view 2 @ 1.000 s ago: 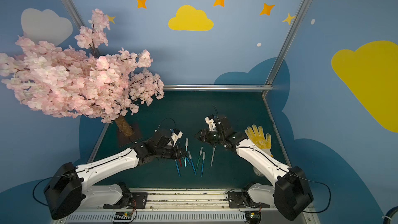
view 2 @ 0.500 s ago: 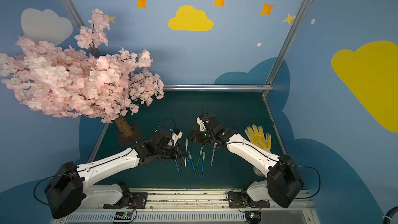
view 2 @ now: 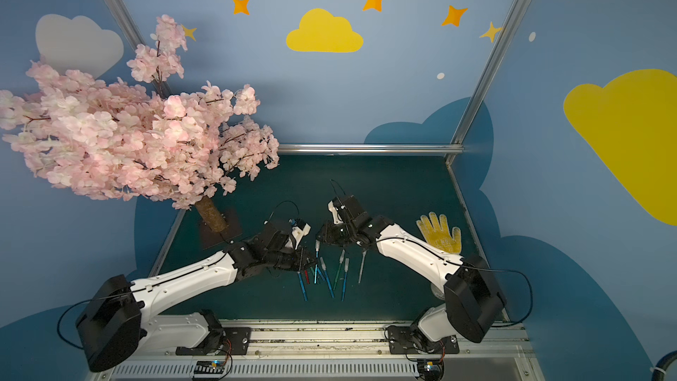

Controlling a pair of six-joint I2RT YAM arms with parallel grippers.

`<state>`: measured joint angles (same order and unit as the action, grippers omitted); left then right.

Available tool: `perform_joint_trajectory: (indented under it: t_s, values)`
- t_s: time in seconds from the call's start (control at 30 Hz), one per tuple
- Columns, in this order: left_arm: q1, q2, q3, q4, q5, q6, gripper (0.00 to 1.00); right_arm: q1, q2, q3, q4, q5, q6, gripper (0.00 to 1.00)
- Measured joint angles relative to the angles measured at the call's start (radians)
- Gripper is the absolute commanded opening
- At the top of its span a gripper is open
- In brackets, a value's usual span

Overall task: Remove protective caps from carving knives
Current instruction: Remove the protective sleeve from the carving knife.

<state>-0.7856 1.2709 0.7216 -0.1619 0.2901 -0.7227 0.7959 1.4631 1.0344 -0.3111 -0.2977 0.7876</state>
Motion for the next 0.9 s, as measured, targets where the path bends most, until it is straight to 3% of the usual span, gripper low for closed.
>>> perform_joint_trajectory:
  t_s: [0.9]
  values:
    - [0.0, 0.0, 0.0, 0.004, 0.001, 0.0, 0.07, 0.01, 0.042, 0.015, 0.0, 0.003, -0.003, 0.16]
